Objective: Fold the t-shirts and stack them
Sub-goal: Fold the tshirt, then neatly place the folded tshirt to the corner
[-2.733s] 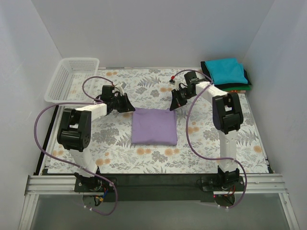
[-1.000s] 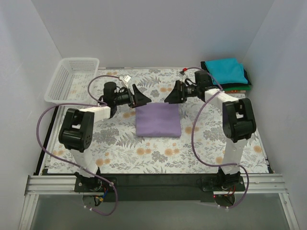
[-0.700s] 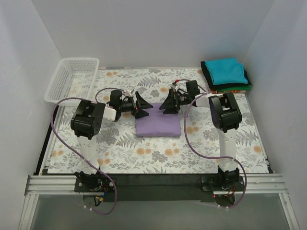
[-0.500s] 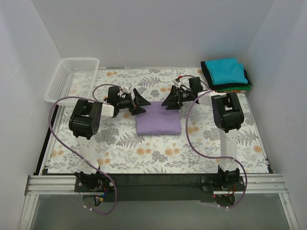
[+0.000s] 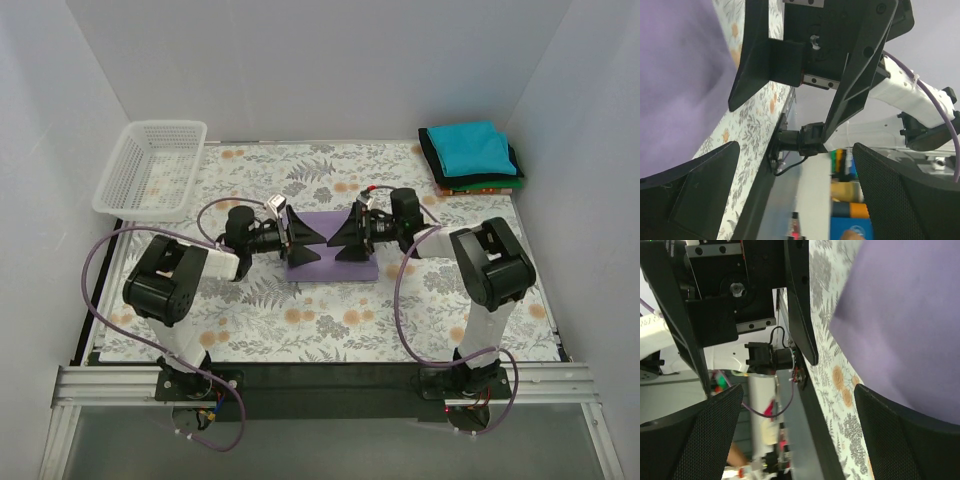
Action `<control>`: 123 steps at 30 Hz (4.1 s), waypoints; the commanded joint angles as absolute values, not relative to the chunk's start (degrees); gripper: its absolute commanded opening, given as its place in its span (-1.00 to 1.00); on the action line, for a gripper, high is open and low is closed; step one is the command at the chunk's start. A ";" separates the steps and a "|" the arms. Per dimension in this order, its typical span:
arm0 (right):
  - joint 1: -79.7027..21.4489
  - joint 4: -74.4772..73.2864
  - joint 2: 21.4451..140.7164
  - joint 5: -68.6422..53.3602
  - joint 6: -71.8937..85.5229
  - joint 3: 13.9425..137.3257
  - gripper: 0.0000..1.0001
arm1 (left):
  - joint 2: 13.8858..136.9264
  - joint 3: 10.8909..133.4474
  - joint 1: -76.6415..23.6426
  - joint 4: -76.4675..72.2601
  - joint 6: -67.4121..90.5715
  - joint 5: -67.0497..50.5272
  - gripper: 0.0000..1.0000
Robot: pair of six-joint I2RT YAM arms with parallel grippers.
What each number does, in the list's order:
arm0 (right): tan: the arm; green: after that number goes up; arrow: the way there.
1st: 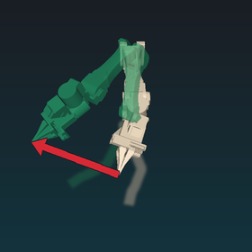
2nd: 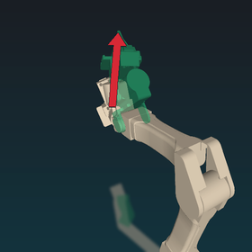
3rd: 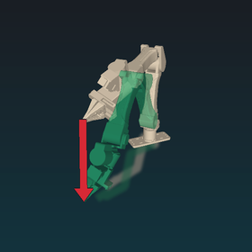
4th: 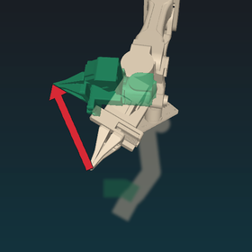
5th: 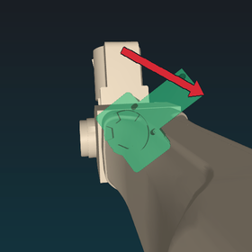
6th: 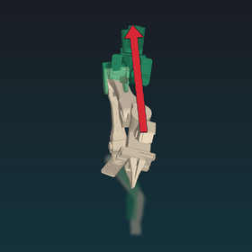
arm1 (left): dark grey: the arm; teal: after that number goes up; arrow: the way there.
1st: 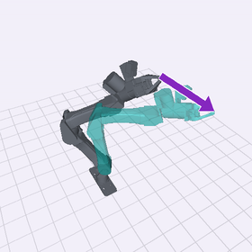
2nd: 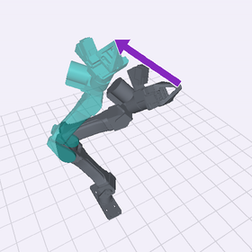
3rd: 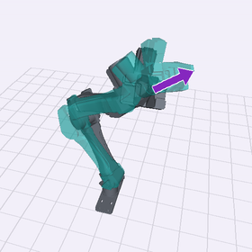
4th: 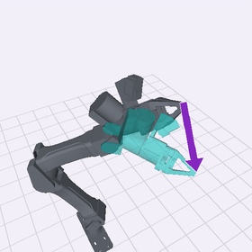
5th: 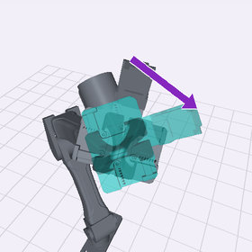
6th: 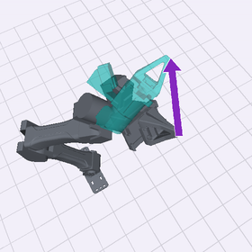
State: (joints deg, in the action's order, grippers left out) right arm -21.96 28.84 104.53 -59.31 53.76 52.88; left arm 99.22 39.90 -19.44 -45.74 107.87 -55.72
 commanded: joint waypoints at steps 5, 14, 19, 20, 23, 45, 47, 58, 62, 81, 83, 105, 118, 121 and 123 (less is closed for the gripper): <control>-22.94 39.55 112.23 -57.83 62.32 47.99 0.97 | 108.89 35.25 -20.13 -54.24 115.41 -53.44 0.93; -19.24 39.29 110.49 -60.19 60.47 46.32 0.97 | 104.95 32.09 -14.24 -41.22 103.19 -53.08 0.93; -20.04 39.20 100.57 -63.19 60.56 43.08 0.95 | 95.29 30.94 -14.24 -42.19 102.30 -57.48 0.93; -20.13 39.20 99.68 -63.19 60.30 42.46 0.95 | 94.14 31.20 -14.67 -42.01 102.39 -57.74 0.94; -21.00 39.29 99.66 -63.46 59.24 41.84 0.96 | 91.85 32.87 -17.75 -41.14 101.43 -57.14 0.93; -15.65 37.10 95.66 -67.59 55.64 39.64 0.90 | 91.69 42.60 -15.46 -20.93 84.23 -54.15 0.94; -13.54 36.30 92.30 -65.84 55.02 39.81 0.92 | 86.43 46.91 -17.57 -10.15 70.28 -48.36 0.88; -2.81 3.97 81.22 -44.94 30.07 40.26 0.97 | 88.58 60.38 -44.80 8.52 18.23 -15.06 -0.41; -2.72 2.81 80.07 -41.58 30.14 39.29 0.97 | 96.04 62.04 -55.08 8.27 6.34 -5.90 -0.44; -2.46 1.14 84.11 -35.77 38.23 36.92 0.97 | 111.00 63.46 -59.94 -5.45 4.40 -2.64 -0.32; -2.46 1.23 83.85 -35.68 38.84 36.22 0.97 | 111.88 63.89 -60.03 -6.15 4.66 -2.46 -0.50; -9.75 16.87 96.07 -40.87 53.43 36.56 0.91 | 106.26 70.49 -54.84 -3.26 25.39 -8.88 -1.00; -14.76 25.66 100.98 -29.89 60.82 40.60 0.68 | 107.22 73.39 -50.98 -1.50 31.19 -13.00 -1.00; -15.56 28.20 103.00 -28.65 61.87 40.78 0.58 | 107.32 74.53 -49.66 -1.23 32.25 -14.59 -1.00; -15.56 29.26 104.59 -28.83 62.23 41.22 0.55 | 107.23 74.88 -49.48 -1.06 32.69 -15.20 -1.00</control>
State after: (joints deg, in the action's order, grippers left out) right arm -15.14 26.61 102.21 -32.80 61.54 40.07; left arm 110.69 72.34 -50.28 -0.99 31.05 -13.17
